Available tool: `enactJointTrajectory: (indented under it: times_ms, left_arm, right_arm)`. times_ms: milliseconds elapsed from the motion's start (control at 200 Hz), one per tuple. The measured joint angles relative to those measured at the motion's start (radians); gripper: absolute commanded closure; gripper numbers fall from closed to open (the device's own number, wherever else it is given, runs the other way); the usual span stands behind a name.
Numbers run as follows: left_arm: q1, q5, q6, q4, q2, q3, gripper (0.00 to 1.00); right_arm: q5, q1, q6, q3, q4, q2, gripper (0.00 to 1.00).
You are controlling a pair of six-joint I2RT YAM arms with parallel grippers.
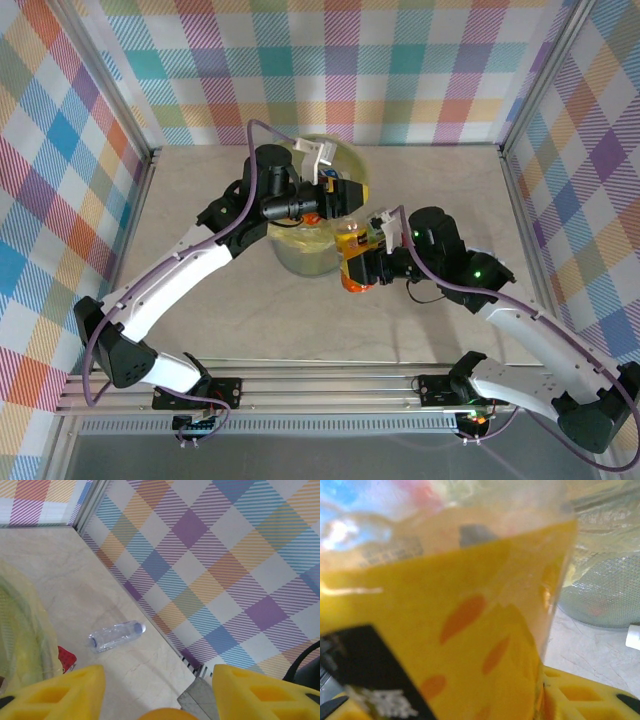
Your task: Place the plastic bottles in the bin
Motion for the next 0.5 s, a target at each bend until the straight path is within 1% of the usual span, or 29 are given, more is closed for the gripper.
enactJointTrajectory:
  times_ms: [120,220,335,380,455,500]
  left_arm:
    - [-0.001,-0.002,0.001,0.001,-0.001,0.000,0.59]
    - [-0.001,-0.012,0.013,0.001,-0.006,-0.001,0.75]
    - [-0.002,-0.023,0.020,-0.001,-0.016,-0.002,0.91]
    - [-0.003,-0.027,0.021,-0.005,-0.021,-0.002,0.95]
    - [-0.003,-0.034,0.024,-0.007,-0.024,-0.002,1.00]
    - [-0.003,-0.037,0.026,-0.007,-0.024,-0.002,1.00]
  right_arm:
    - [0.005,0.000,0.000,0.000,0.004,0.000,0.50]
    - [0.008,0.001,0.000,0.000,0.001,0.000,0.49]
    - [0.011,0.001,-0.001,0.000,0.008,0.000,0.47]
    - [0.011,0.001,-0.001,0.000,0.012,0.000,0.44]
    - [0.011,0.003,-0.003,0.000,0.015,0.000,0.36]
    - [0.014,0.003,-0.004,0.000,0.017,0.000,0.27]
